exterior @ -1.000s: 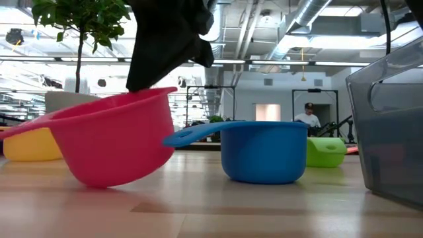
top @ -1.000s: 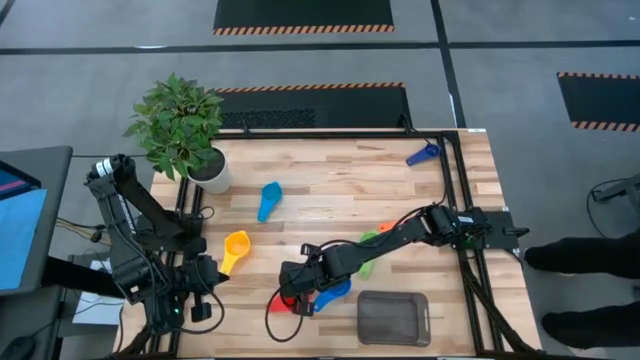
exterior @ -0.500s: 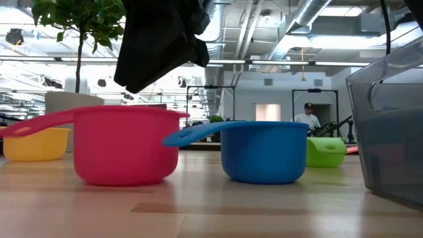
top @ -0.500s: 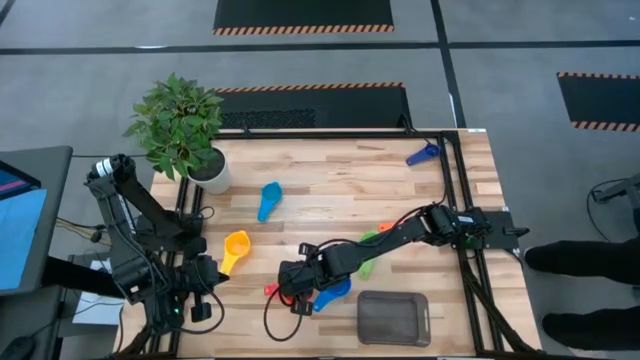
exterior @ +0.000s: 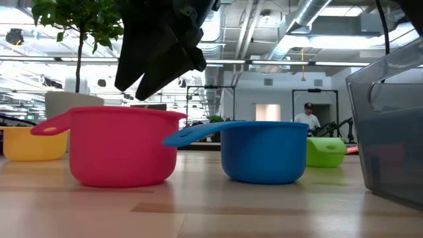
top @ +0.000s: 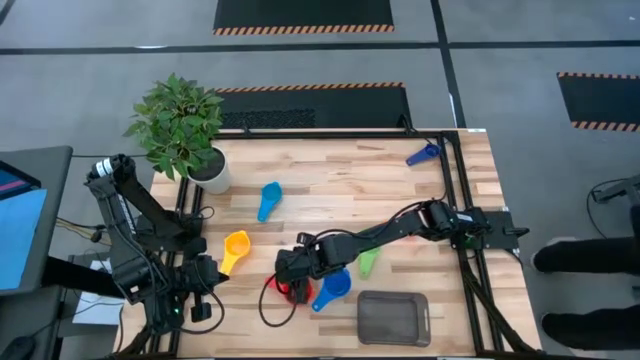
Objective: Nest measuring cups in basket
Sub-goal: Put the red measuring cup into the transparent black bin
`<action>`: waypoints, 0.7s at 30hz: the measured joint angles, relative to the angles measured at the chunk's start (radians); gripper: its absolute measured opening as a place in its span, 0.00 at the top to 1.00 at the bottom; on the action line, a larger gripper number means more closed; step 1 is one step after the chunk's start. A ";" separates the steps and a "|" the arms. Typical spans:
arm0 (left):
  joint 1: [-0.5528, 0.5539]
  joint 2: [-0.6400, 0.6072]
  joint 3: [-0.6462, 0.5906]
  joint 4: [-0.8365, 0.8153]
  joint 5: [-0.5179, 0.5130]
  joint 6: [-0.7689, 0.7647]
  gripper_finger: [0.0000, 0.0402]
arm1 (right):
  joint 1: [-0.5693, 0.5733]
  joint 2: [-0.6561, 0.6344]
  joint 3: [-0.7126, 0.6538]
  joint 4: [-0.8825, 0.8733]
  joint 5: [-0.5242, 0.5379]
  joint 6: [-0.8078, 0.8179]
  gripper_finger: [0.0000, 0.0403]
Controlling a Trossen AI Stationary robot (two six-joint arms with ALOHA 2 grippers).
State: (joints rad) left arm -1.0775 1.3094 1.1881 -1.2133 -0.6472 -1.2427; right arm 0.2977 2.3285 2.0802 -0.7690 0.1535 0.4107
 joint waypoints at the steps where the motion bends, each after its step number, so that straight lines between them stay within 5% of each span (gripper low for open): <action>1: 0.000 0.000 0.000 0.000 0.000 0.001 1.00 | 0.000 -0.002 -0.013 0.015 -0.010 0.000 0.45; 21: 0.000 0.000 0.000 0.000 0.000 0.004 1.00 | -0.005 0.000 -0.161 0.126 -0.054 0.005 0.48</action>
State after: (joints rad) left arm -1.0775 1.3094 1.1881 -1.2137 -0.6472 -1.2388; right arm 0.2931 2.3287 1.9194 -0.6425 0.0998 0.4152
